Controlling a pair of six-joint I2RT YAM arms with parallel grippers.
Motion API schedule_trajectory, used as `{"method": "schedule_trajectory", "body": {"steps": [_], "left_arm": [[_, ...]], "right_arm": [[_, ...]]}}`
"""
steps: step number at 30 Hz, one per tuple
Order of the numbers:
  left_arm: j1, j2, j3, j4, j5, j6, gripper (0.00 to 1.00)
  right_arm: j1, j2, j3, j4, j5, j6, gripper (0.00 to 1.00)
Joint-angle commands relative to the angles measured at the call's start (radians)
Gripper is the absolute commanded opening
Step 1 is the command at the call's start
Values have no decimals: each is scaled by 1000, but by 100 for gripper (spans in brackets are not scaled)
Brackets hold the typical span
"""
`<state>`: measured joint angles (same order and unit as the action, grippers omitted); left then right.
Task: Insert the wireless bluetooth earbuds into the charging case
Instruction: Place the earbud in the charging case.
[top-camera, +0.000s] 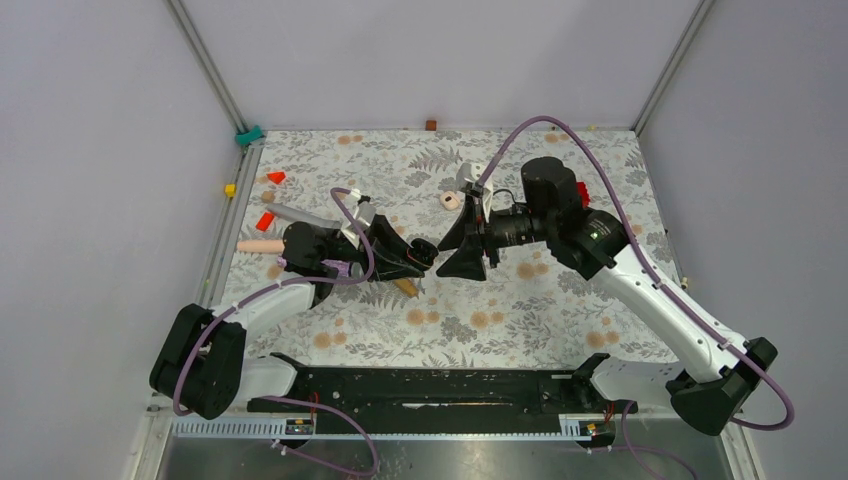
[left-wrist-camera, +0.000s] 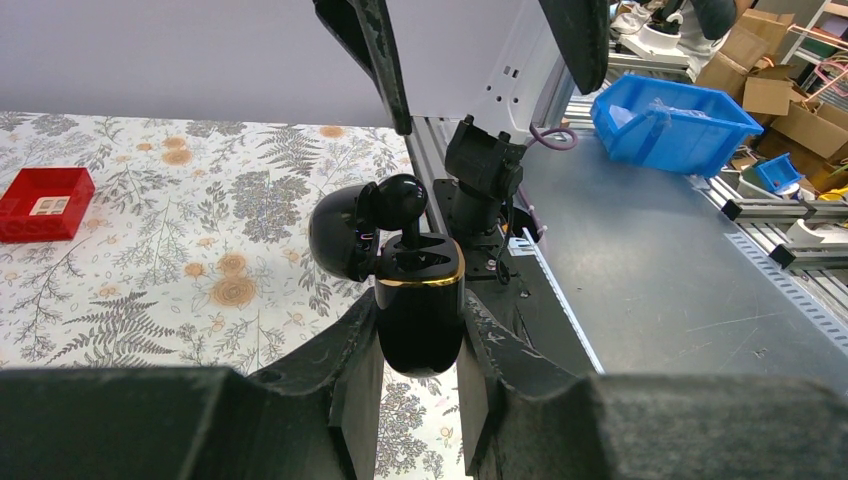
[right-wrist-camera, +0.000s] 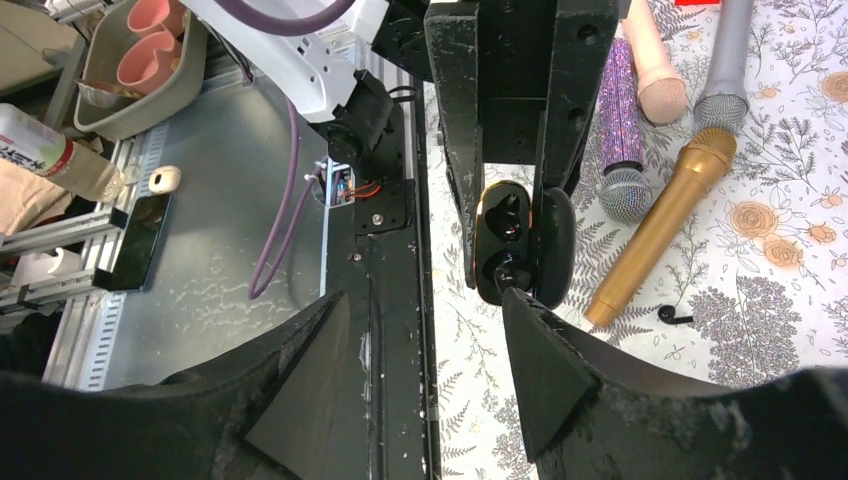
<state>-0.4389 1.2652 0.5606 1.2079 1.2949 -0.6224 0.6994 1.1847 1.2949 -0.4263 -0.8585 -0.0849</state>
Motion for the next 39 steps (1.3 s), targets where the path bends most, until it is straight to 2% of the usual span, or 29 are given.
{"method": "schedule_trajectory", "body": {"steps": [1, 11, 23, 34, 39], "left_arm": [[-6, -1, 11, 56, -2, 4, 0], [-13, 5, 13, 50, -1, 6, 0], [-13, -2, 13, 41, 0, 11, 0], [-12, 1, 22, -3, -3, 36, 0], [-13, 0, 23, -8, -4, 37, 0]], "right_arm": [[5, 15, 1, 88, -12, 69, 66], [8, 28, -18, 122, 21, 79, 66], [33, 63, -3, 75, 43, 44, 65], [34, 11, -6, 57, 26, 3, 63], [34, -9, -8, 58, 65, -4, 63]]}}
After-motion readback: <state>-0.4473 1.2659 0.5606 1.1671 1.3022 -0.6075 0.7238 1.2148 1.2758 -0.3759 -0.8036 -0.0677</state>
